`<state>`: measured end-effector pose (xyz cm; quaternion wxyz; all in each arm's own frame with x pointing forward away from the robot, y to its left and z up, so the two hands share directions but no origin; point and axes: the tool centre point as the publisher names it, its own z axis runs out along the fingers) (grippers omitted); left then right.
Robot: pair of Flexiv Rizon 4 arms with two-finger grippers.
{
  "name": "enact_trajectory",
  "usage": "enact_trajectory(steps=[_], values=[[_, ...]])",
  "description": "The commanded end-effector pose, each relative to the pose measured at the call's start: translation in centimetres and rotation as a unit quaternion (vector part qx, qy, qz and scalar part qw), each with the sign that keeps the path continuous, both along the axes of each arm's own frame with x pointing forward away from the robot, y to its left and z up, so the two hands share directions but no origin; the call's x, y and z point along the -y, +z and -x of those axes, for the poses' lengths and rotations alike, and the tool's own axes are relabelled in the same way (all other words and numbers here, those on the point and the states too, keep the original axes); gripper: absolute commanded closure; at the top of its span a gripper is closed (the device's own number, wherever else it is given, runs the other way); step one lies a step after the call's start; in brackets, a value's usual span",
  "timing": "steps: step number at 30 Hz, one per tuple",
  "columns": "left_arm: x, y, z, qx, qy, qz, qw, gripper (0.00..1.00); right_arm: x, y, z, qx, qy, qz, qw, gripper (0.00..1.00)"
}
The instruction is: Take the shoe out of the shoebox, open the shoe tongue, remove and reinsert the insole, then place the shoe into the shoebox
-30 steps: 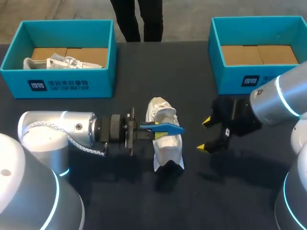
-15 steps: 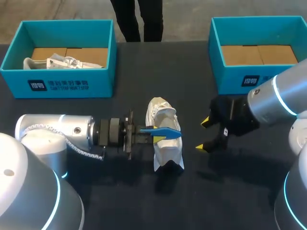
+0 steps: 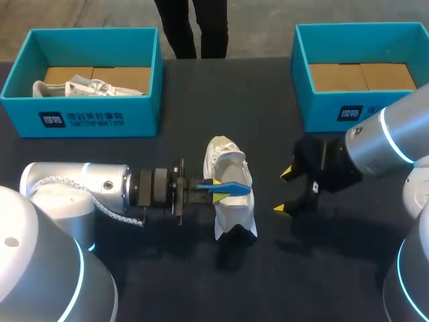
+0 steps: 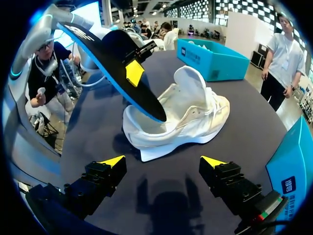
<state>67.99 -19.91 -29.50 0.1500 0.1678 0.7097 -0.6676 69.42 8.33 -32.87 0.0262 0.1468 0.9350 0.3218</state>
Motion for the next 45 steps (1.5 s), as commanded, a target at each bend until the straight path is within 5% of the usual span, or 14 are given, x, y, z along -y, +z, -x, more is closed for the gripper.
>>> enact_trajectory(steps=[1, 40, 42, 43, 45], values=[[0.5, -0.7, -0.3, -0.001, 0.002, 0.002, 1.0, 1.0, -0.1, -0.2, -0.1, 0.0, 0.001, 0.0, 1.0, 0.0], [1.0, -4.9, -4.3, 0.036, 0.04, -0.043, 0.998, 1.0, 0.1, -1.5, 0.2, -0.014, -0.006, 0.001, 1.0, 0.0], [1.0, -4.6, -4.2, 0.03, 0.047, -0.035, 0.998, 0.67, 0.1, -1.5, 0.2, -0.014, -0.006, 0.001, 1.0, 0.0], [0.9, -4.3, -4.1, 0.031, 0.045, -0.035, 0.998, 0.6, 0.1, -1.5, 0.2, -0.014, -0.006, 0.001, 1.0, 0.0], [0.8, -3.9, -3.9, 0.022, 0.047, -0.022, 0.998, 0.73, 0.1, -1.5, 0.2, -0.013, -0.006, 0.001, 1.0, 0.0]])
